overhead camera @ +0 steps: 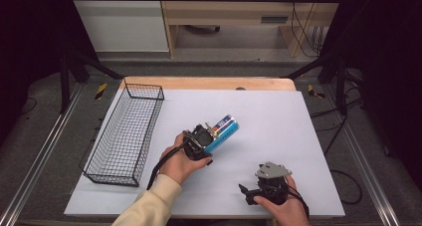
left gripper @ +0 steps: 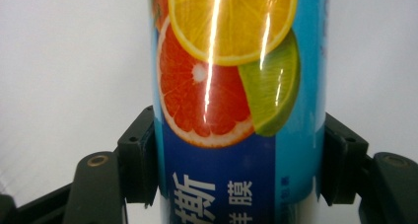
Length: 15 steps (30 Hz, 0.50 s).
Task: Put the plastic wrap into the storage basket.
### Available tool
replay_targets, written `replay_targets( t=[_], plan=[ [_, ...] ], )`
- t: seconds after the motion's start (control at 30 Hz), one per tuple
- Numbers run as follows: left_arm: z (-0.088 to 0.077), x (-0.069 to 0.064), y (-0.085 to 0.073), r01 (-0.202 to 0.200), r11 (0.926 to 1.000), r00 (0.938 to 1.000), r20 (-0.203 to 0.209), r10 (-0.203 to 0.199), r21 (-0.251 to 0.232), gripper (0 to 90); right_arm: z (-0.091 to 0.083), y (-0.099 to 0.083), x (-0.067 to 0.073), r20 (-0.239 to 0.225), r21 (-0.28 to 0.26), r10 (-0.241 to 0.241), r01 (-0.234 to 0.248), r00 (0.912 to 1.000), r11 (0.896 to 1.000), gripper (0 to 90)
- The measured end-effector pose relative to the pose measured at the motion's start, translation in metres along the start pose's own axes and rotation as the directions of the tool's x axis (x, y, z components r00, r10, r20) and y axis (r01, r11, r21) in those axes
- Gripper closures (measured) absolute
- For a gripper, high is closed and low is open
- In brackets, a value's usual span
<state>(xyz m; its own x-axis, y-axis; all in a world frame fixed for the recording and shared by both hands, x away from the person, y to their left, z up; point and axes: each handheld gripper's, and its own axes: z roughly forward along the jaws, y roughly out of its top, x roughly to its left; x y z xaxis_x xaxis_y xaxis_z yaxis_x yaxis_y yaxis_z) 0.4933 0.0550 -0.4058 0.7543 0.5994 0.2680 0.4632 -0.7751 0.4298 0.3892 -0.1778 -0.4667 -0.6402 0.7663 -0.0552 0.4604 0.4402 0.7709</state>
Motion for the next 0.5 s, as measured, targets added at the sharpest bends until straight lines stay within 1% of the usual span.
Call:
replay_targets(
  t=[0.07,0.13,0.17,0.33,0.37,0.5],
  plan=[
    [-0.004,0.001,0.0,0.006,0.9999,1.0,0.0,-0.006,-0.014,31.9,0.0,0.0,0.0,0.0,-0.002,-0.003,0.003,1.0,1.0,6.2],
    [-0.006,0.001,0.001,0.007,0.9998,1.0,0.002,-0.007,-0.019,31.9,0.0,0.0,0.0,0.0,0.002,0.0,0.0,1.0,1.0,6.2],
    [-0.01,0.001,0.001,0.011,0.9994,0.9999,-0.003,-0.011,-0.033,31.9,0.0,0.0,0.0,-0.001,0.005,-0.002,0.002,1.0,1.0,6.2],
    [-0.018,0.001,0.003,0.02,0.9981,0.9998,-0.006,-0.02,-0.059,31.9,0.0,0.0,0.0,-0.004,0.003,-0.004,0.004,1.0,1.0,6.2],
    [-0.02,0.001,0.003,0.018,0.9977,0.9997,-0.014,-0.019,-0.065,31.9,0.0,0.0,0.0,-0.004,0.003,-0.004,0.004,1.0,1.0,6.2],
    [-0.028,0.002,0.004,0.027,0.9951,0.9995,-0.014,-0.029,-0.095,32.0,0.0,0.0,0.0,-0.004,0.002,-0.003,0.003,1.0,1.0,6.2]
  ],
)
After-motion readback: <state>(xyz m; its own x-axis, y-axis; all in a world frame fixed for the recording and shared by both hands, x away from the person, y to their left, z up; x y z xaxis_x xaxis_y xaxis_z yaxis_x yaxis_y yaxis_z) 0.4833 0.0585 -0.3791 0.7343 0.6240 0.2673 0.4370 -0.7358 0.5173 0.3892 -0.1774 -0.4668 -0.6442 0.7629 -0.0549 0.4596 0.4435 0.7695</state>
